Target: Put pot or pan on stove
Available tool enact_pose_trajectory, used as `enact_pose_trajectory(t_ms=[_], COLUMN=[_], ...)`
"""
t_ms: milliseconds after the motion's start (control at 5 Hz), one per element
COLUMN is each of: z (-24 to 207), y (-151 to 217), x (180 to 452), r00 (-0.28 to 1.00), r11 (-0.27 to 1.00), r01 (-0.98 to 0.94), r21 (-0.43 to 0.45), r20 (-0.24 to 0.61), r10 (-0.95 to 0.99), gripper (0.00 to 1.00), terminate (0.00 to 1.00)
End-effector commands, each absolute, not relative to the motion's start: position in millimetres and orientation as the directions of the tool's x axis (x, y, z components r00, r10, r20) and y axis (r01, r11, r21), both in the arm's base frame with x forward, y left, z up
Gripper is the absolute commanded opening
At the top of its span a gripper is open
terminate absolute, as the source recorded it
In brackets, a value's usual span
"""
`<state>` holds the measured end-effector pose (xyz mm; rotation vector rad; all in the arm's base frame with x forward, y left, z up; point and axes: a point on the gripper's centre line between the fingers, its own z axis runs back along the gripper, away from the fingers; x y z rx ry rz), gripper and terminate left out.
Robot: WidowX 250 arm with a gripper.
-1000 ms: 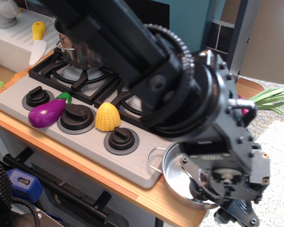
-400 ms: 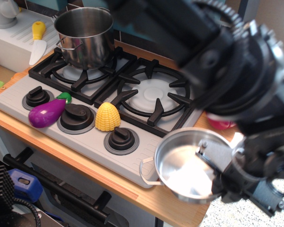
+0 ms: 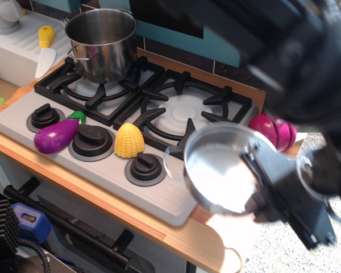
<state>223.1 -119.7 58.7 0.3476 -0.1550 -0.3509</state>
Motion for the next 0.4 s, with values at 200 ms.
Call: enact_pose_trajectory(t_ms=[200], z=[92.4], y=[-65.1], x=[259.7], r00=[0.858], r11=[0.839], r01=[0.446], r21=[0.311], r20=[0.119], r10=[-0.500], gripper=[0.00], terminate=[0.00])
